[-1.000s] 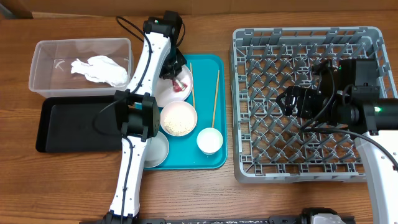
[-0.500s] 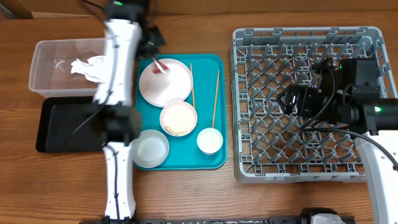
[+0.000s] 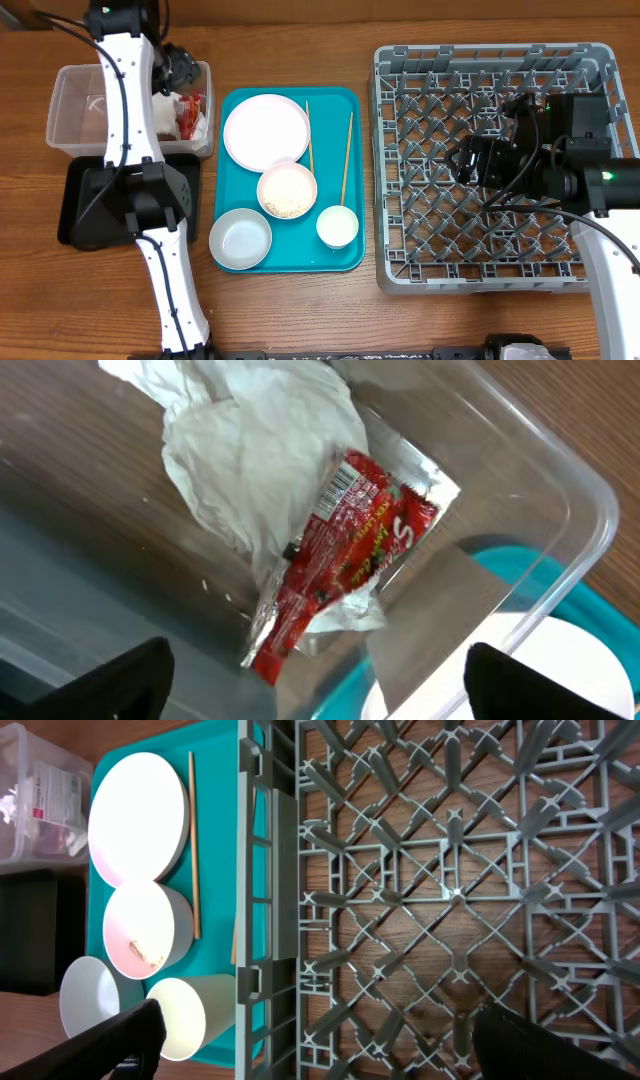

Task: Sort waste into correct bins and load items into the dishwasher
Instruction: 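Grasp the red snack wrapper and drop it into the clear bin, then grasp the pink bowl of rice with the left gripper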

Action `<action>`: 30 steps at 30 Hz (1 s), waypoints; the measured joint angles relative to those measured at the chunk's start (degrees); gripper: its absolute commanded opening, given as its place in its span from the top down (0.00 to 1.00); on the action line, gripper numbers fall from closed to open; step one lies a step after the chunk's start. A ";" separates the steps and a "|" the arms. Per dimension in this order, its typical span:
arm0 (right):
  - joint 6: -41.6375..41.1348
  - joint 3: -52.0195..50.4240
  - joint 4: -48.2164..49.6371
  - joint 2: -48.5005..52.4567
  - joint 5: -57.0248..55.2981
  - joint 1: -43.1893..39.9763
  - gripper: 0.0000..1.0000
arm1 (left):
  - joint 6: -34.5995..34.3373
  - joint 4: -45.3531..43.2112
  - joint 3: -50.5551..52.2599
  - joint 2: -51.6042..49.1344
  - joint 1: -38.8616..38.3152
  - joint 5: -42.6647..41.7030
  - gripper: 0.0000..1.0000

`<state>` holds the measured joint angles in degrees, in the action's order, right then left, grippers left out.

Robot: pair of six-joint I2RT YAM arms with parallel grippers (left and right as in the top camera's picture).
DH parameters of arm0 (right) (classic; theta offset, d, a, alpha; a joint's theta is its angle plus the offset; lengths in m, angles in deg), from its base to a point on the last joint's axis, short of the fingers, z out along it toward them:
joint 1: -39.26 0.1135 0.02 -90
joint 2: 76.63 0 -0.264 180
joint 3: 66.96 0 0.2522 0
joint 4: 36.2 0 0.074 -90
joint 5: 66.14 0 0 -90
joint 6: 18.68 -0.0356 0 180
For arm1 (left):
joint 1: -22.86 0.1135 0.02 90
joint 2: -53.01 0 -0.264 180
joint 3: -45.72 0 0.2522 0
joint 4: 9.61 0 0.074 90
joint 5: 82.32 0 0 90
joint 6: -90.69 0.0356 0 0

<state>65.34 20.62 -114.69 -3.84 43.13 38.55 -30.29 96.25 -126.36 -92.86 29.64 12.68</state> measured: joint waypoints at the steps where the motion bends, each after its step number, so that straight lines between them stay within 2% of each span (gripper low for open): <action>1: 0.02 0.00 0.00 0.00 -0.02 0.00 0.00 | 1.14 0.04 -0.07 0.02 0.00 -0.02 0.01; 3: -0.02 0.00 0.00 0.00 0.00 0.00 0.00 | 4.13 0.90 -1.31 0.44 -0.04 -1.46 0.02; 6: 0.00 0.00 -0.02 0.00 0.15 0.00 0.00 | 9.40 3.34 -2.21 2.89 -0.70 -5.20 0.12; 10: -0.02 0.00 -0.09 0.00 0.83 0.00 0.00 | 15.50 4.52 -2.27 9.31 -3.48 -9.38 0.13; 14: 0.00 0.00 -1.14 0.00 1.09 0.00 0.00 | 19.43 4.15 0.37 19.30 -9.75 -13.29 0.12; 19: 0.00 0.00 -1.25 0.00 1.29 0.00 0.00 | 20.94 4.68 21.75 29.79 -18.60 -14.43 0.13; 22: 0.00 0.00 -1.25 0.00 1.33 0.00 0.00 | 21.62 3.08 32.37 29.35 -24.98 -13.73 0.14; 25: -0.02 0.00 -1.29 0.00 1.31 -0.02 0.00 | 22.95 -3.28 42.86 29.31 -29.33 -12.79 0.16; 28: -0.02 0.00 -1.27 0.00 1.33 0.00 0.00 | 24.00 -10.47 51.69 29.05 -32.04 -11.96 0.24; 30: 0.00 0.00 -1.27 0.00 1.33 0.00 0.00 | 23.45 -15.21 56.76 29.05 -33.09 -11.54 0.39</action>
<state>65.34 20.62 -115.96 -3.84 44.46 38.55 -6.84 81.04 -69.60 -63.81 -3.45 1.14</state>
